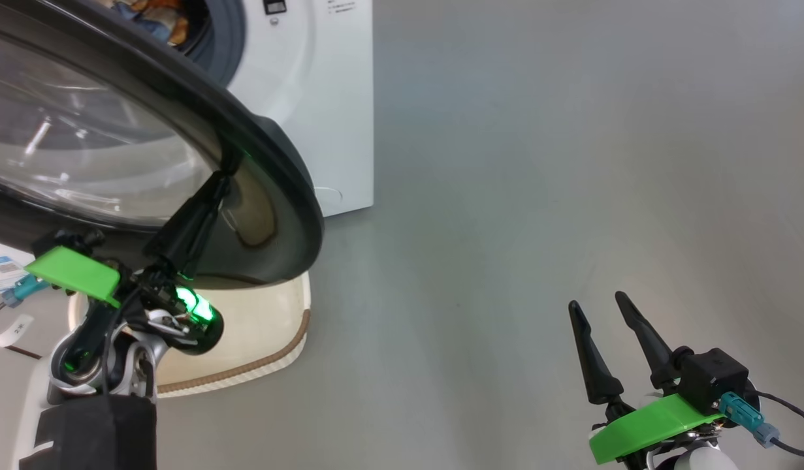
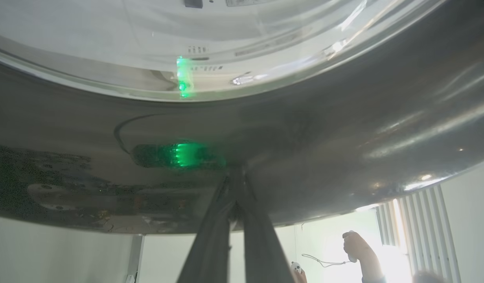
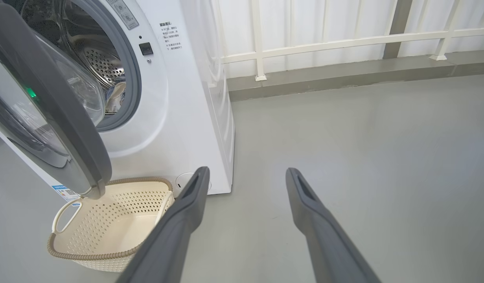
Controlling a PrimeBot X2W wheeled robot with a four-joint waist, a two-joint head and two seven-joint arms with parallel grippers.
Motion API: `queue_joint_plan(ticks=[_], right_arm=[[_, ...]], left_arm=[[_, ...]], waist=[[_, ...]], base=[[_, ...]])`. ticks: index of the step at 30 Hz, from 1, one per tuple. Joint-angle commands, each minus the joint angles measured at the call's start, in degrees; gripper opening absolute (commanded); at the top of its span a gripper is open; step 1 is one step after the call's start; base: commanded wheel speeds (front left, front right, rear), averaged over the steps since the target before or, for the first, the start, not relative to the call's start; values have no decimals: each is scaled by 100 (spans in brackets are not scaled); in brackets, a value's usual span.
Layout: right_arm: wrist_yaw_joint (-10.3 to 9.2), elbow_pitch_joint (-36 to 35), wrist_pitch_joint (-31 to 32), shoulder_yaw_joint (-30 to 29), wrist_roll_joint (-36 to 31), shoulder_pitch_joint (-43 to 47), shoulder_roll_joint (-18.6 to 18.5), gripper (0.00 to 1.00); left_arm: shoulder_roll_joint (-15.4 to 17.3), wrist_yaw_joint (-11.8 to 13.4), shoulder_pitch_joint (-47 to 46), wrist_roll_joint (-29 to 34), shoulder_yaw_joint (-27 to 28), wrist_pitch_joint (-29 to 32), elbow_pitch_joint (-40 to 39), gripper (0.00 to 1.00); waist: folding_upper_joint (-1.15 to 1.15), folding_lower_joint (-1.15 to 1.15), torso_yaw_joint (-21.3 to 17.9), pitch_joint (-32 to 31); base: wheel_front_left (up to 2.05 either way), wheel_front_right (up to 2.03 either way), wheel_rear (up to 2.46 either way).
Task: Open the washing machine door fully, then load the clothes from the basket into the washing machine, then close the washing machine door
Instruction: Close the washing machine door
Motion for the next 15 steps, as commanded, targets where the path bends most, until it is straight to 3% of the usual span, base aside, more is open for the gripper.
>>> queue_joint_plan(ticks=[1, 15], right_arm=[[35, -153, -28, 118, 80, -105, -5, 100], [35, -46, -28, 135, 49, -32, -5, 100]], left_arm=[[114, -55, -64, 8, 164, -9, -121, 0], [114, -56, 651, -116, 25, -536, -401, 0]], waist=[[0, 0, 69, -37], [0, 0, 647, -468]], base=[[0, 0, 0], [0, 0, 0]])
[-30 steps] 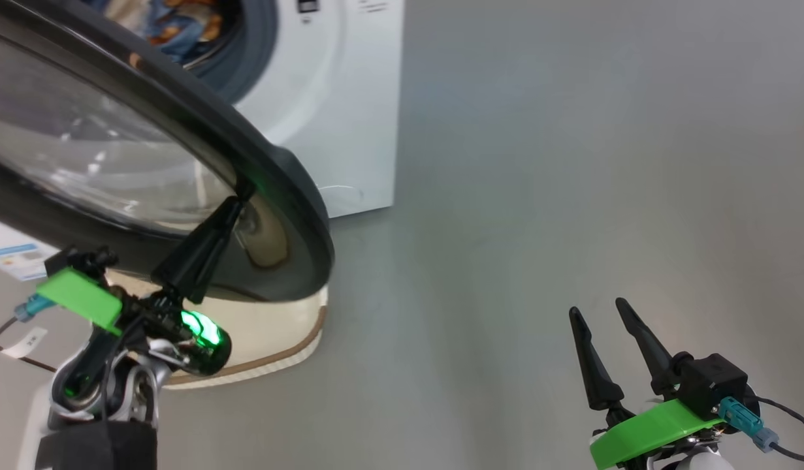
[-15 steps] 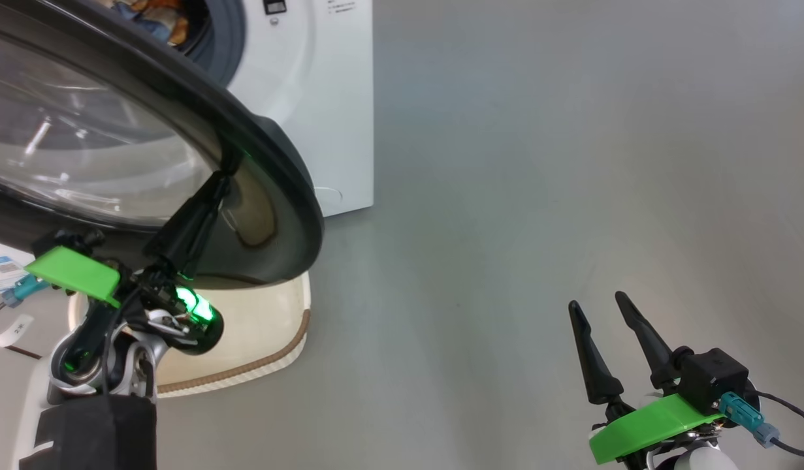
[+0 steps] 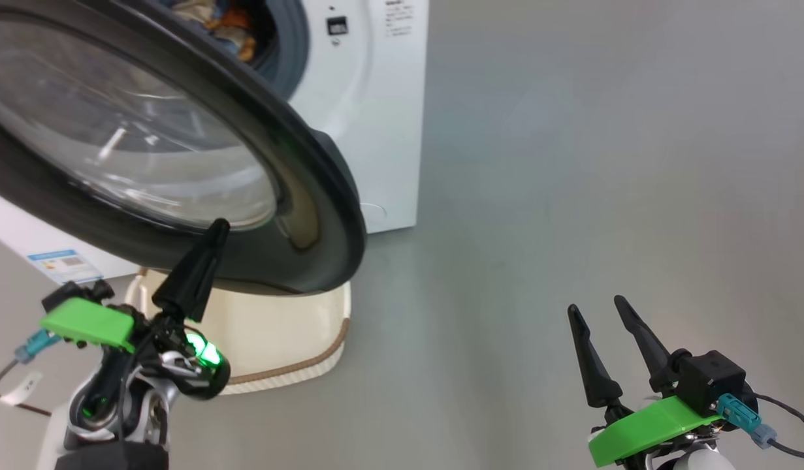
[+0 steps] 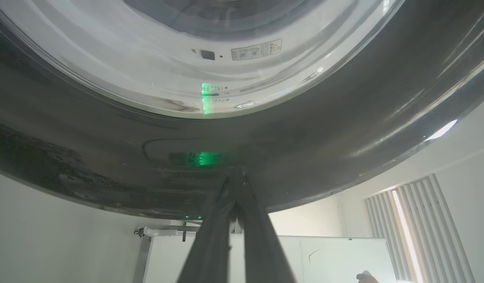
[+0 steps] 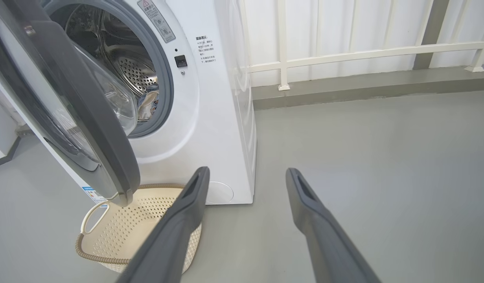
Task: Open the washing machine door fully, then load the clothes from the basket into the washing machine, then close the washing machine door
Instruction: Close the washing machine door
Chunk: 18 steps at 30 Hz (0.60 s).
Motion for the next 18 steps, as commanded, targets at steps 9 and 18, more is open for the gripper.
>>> queue_joint_plan(ticks=[9, 18], right_arm=[[35, -46, -28, 119, 47, 99, -5, 100], [35, -30, -28, 156, 57, 184, -5, 100]], left_arm=[[137, -40, 462, 170, 173, -607, -469, 0], [137, -40, 771, 509, 430, -1315, -831, 0]], waist=[[0, 0, 563, -479], [0, 0, 695, -646]], base=[[0, 0, 0], [0, 0, 0]])
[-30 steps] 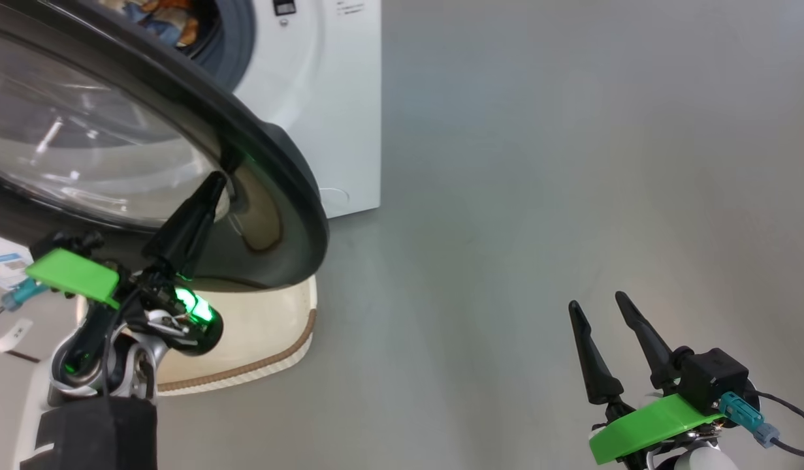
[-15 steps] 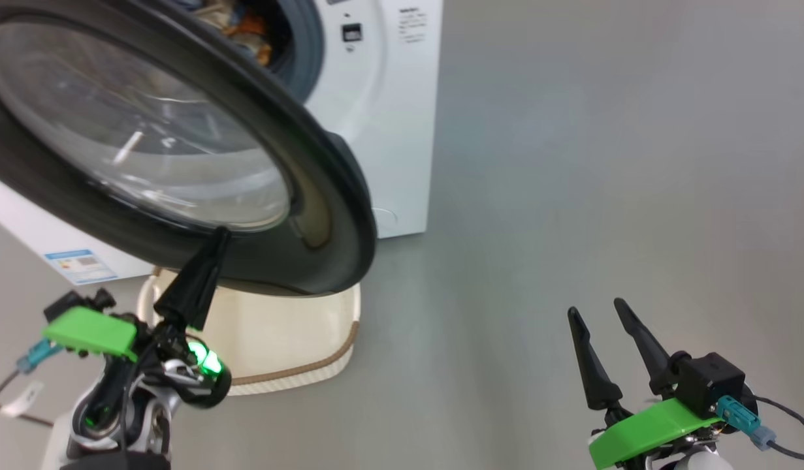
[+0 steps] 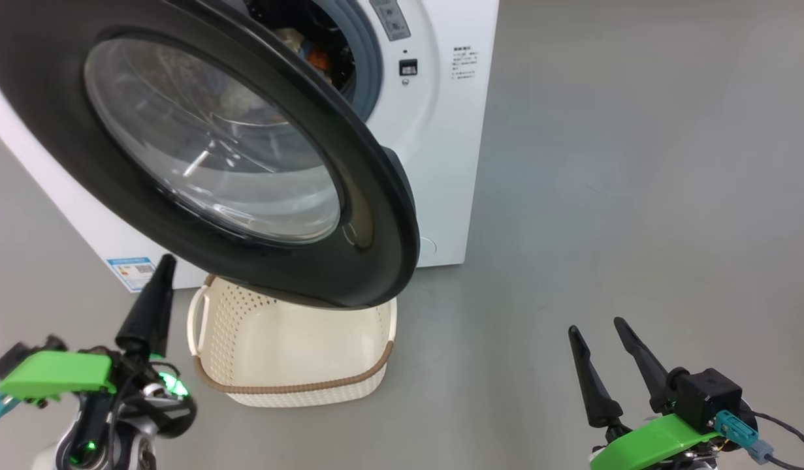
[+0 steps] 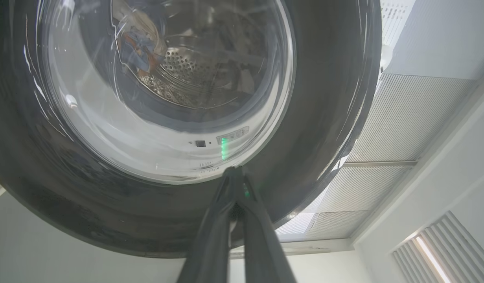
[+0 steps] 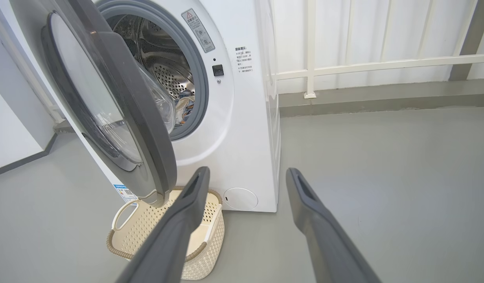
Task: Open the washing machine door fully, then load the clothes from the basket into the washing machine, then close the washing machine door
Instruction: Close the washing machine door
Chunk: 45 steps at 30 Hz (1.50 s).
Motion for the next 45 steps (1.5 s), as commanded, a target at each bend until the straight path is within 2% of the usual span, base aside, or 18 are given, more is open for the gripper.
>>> queue_joint_plan(ticks=[1, 3, 6, 8, 11, 13, 14, 15, 20, 24, 30, 32, 34, 38, 45], right_arm=[[35, -129, -28, 161, 63, -40, -5, 100], [35, -135, -28, 162, 67, -33, -5, 100], [35, -145, -28, 161, 78, -11, -5, 100], [35, -149, -28, 160, 80, 0, -5, 100], [35, -157, -28, 158, 80, 3, -5, 100], [35, -162, -28, 154, 79, -1, -5, 100], [35, -162, -28, 152, 75, -2, -5, 100], [35, -163, -28, 145, 81, -2, -5, 100], [35, -166, -28, 117, 86, -2, -5, 100], [35, -165, -28, 113, 75, -15, -5, 100], [35, -181, -28, 128, 31, -23, -5, 100], [35, -191, -28, 127, 20, -22, -5, 100], [35, -202, -28, 128, 13, -19, -5, 100], [35, -213, -28, 131, 7, -2, -5, 100], [35, -199, -28, 126, -49, 27, -5, 100]], left_arm=[[130, -40, -9, 178, 246, -173, -177, 0], [130, -40, 8, 269, 264, -255, -183, 0], [130, -40, 66, 381, 277, -454, -194, 6], [130, -40, 88, 426, 301, -562, -181, 0], [130, -40, 117, 527, 340, -703, -188, 0], [144, -40, 140, 715, 374, -874, -223, 47], [142, -40, 145, 699, 411, -940, -235, 80], [142, -40, 154, 751, 422, -1004, -263, 100], [279, -41, 235, 1344, 284, -1389, -422, 100], [583, -41, 324, 2036, -24, -1890, -563, 100], [1326, -41, 469, 3561, -816, -2846, -464, 100], [1547, -41, 477, 4256, -970, -2994, -347, 100], [1628, -39, 472, 4921, -998, -3044, -235, 100], [1578, -28, 536, 6371, -819, -3055, -331, 100], [1314, 16, 878, 7810, -350, -3057, -526, 100]], waist=[[0, 0, 31, -50], [0, 0, 29, -58], [0, 0, 21, -70], [0, 0, 14, -70], [0, 0, -1, -59], [0, 0, -8, -46], [0, 0, -10, -43], [0, 0, -12, -39], [0, 0, -3, -24], [0, 0, 7, -20], [0, 0, 22, -15], [0, 0, 24, -13], [0, 0, 23, -21], [0, 0, 14, -51], [0, 0, -20, -144]], base=[[0, 0, 0], [0, 0, 0], [0, 0, 0], [0, 0, 0], [0, 0, 0], [0, 0, 0], [0, 0, 0], [0, 0, 0], [0, 0, 0], [0, 0, 0], [0, 0, 0], [0, 0, 0], [0, 0, 0], [0, 0, 0], [0, 0, 0]])
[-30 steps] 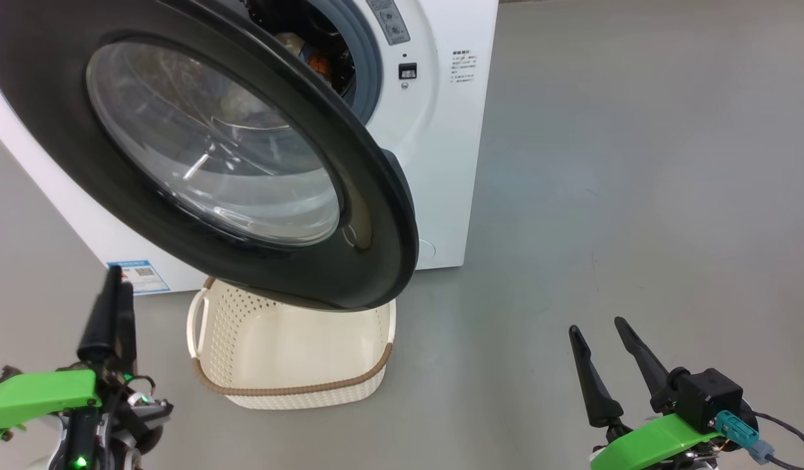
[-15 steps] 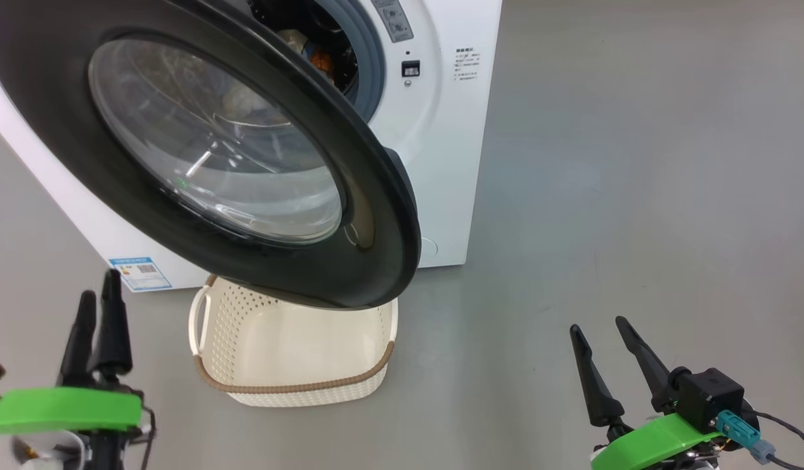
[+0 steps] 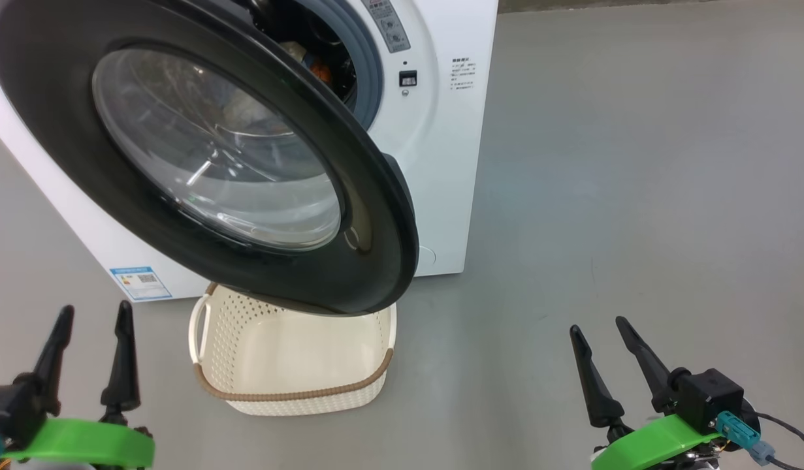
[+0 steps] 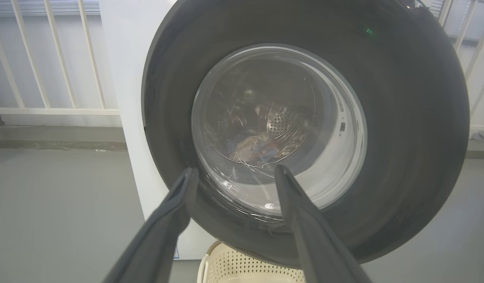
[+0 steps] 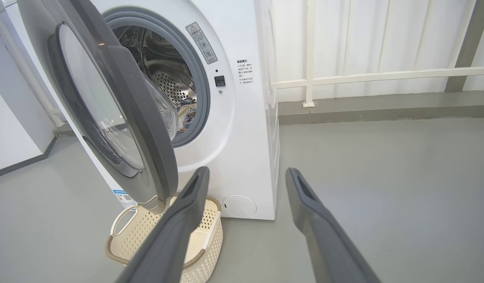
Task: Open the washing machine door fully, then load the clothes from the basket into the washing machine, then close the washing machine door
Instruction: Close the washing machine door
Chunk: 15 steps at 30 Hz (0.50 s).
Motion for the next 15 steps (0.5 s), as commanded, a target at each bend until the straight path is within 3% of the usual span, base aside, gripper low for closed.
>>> queue_joint_plan(ticks=[1, 8, 15], right_arm=[[35, -146, -28, 141, -2, 13, -5, 100], [35, -183, -28, 166, -19, 52, -5, 100], [35, -229, -28, 149, -40, 84, -5, 100]], left_arm=[[105, 9, -38, 361, 338, -36, -231, 100], [-252, 8, 474, 1044, 562, -36, -476, 100], [-523, -13, 830, 1255, 684, -36, -593, 100]], waist=[[0, 0, -21, -30], [0, 0, -93, -54], [0, 0, -147, -75]], base=[[0, 0, 0], [0, 0, 0], [0, 0, 0]])
